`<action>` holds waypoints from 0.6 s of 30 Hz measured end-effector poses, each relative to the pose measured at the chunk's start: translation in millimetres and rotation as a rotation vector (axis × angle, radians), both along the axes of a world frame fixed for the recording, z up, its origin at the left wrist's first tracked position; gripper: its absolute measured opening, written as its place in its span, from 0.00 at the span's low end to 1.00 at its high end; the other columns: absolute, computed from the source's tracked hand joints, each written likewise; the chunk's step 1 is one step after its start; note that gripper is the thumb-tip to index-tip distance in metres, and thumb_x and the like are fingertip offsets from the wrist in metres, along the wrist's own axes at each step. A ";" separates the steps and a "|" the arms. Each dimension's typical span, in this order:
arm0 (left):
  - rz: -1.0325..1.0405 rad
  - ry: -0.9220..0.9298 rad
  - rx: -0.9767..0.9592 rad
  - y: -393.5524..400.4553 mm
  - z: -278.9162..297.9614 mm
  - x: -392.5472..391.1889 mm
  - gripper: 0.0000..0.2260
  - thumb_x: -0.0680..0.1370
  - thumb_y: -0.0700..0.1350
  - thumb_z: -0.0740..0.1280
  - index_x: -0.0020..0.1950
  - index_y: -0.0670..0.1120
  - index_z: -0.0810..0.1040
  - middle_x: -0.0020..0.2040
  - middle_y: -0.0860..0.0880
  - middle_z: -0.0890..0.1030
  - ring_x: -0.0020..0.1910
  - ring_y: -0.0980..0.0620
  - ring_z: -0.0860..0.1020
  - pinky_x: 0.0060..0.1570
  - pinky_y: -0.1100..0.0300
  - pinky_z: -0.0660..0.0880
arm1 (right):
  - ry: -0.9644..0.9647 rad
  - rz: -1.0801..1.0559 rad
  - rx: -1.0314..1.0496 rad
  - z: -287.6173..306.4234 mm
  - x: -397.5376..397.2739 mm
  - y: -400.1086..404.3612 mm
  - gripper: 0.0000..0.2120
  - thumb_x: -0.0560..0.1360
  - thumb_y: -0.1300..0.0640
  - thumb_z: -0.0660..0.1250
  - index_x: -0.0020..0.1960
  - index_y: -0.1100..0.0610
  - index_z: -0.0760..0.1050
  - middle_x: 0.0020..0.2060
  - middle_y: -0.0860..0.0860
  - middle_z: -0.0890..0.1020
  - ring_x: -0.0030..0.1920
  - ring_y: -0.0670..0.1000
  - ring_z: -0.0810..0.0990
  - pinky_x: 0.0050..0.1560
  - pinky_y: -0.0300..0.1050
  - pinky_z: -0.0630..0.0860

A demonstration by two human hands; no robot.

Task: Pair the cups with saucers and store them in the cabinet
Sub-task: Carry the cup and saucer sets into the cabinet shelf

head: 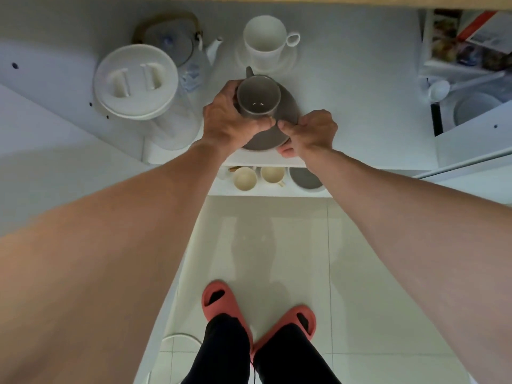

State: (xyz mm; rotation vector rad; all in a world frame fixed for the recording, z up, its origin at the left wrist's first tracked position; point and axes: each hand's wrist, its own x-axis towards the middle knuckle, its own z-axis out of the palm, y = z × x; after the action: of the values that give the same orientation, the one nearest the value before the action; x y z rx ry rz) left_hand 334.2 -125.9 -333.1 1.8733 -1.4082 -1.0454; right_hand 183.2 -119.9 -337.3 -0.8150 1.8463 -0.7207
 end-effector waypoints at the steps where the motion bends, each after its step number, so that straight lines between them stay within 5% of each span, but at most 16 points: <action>1: -0.013 0.001 -0.004 -2.2 0.7 0.6 0.38 0.55 0.59 0.79 0.64 0.56 0.74 0.54 0.59 0.80 0.60 0.53 0.77 0.63 0.54 0.73 | 0.009 -0.004 -0.006 -1.2 0.9 -2.5 0.14 0.73 0.57 0.76 0.40 0.59 0.71 0.35 0.64 0.83 0.28 0.59 0.85 0.30 0.50 0.84; 6: -0.027 -0.041 0.039 3.6 9.0 -1.6 0.43 0.57 0.58 0.78 0.71 0.55 0.67 0.62 0.54 0.77 0.64 0.52 0.74 0.65 0.56 0.73 | 0.075 -0.075 0.044 -4.5 6.5 1.9 0.21 0.78 0.44 0.65 0.54 0.63 0.74 0.45 0.62 0.82 0.36 0.60 0.86 0.32 0.45 0.83; 9: 0.000 -0.095 0.064 24.4 18.9 -6.0 0.42 0.60 0.61 0.72 0.72 0.58 0.64 0.64 0.52 0.76 0.66 0.50 0.73 0.67 0.52 0.71 | 0.265 0.080 0.000 9.4 0.5 28.5 0.16 0.82 0.51 0.59 0.62 0.62 0.71 0.58 0.59 0.77 0.55 0.60 0.81 0.53 0.44 0.74; 14: 0.021 -0.330 0.090 68.3 66.0 -12.1 0.40 0.77 0.52 0.68 0.80 0.45 0.48 0.80 0.44 0.53 0.79 0.47 0.53 0.77 0.54 0.50 | 0.408 0.362 0.040 48.3 -19.2 82.3 0.21 0.83 0.53 0.57 0.74 0.57 0.64 0.67 0.60 0.70 0.62 0.61 0.76 0.59 0.50 0.72; 18: 0.017 -0.330 0.148 99.5 106.0 -11.9 0.32 0.80 0.50 0.64 0.79 0.43 0.53 0.80 0.43 0.55 0.79 0.46 0.53 0.77 0.54 0.50 | 0.493 0.489 0.067 93.6 -38.1 108.6 0.23 0.82 0.52 0.56 0.75 0.56 0.61 0.69 0.59 0.68 0.65 0.61 0.73 0.62 0.54 0.73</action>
State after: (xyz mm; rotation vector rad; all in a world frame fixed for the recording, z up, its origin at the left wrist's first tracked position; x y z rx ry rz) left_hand 322.3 -26.4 -227.1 2.2422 -1.5263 -0.8809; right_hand 145.1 -11.3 -243.7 -1.4268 1.9601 -0.1489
